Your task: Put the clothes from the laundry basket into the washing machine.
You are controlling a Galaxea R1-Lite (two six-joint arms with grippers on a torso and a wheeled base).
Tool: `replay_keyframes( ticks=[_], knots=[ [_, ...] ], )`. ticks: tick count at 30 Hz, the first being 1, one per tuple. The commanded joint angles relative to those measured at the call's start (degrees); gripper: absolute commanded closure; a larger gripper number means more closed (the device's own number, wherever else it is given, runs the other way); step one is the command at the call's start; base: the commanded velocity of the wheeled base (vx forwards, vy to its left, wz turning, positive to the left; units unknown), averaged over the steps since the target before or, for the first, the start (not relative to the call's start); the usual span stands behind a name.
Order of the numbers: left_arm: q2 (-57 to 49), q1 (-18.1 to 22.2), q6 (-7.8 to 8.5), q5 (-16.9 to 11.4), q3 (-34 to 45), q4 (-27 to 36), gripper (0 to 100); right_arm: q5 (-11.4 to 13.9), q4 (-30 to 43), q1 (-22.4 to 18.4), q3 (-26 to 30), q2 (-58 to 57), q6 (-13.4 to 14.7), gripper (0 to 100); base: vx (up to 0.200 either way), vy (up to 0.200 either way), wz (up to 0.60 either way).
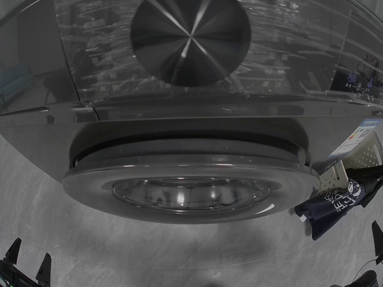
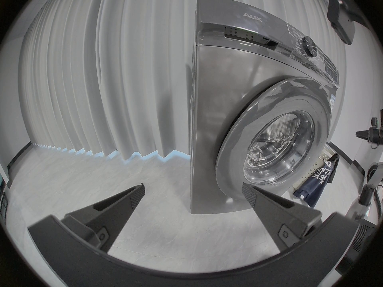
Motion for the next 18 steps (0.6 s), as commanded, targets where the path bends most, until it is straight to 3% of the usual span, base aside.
replay_keyframes(
  ticks=[1,2,3,5,7,10,13,18],
  knots=[
    [-0.86,0.0,-0.15,0.0,1.01,-0.04,0,5.13,-7.22,3.89,-1.42,24.86,6.47,0,0.0,0.0,0.0],
    [-0.86,0.0,-0.15,0.0,1.01,-0.04,0,5.13,-7.22,3.89,-1.42,24.86,6.47,0,0.0,0.0,0.0],
    [-0.86,0.0,-0.06,0.0,1.01,-0.04,0,5.22,-13.72,5.56,-1.06,31.19,5.42,0,0.0,0.0,0.0],
    [-0.86,0.0,-0.06,0.0,0.92,-0.04,0,5.04,-19.26,8.02,-0.98,36.46,3.75,0,0.0,0.0,0.0],
    [-0.86,0.0,-0.06,0.0,1.01,-0.04,0,4.78,-26.03,14.35,-1.24,42.96,3.04,0,0.0,0.0,0.0],
    [-0.86,0.0,-0.15,0.0,1.01,-0.04,0,2.93,-32.8,19.71,-1.24,49.73,3.83,0,0.0,0.0,0.0],
    [-0.86,0.0,-0.15,0.0,1.01,-0.04,0,0.38,-36.31,22.26,-1.94,54.21,3.83,0,0.0,0.0,0.0],
    [-0.86,0.0,-0.15,0.0,1.01,-0.04,0,-0.05,-38.07,24.02,-3.0,56.59,4.27,0,0.0,0.0,0.0]
  ],
)
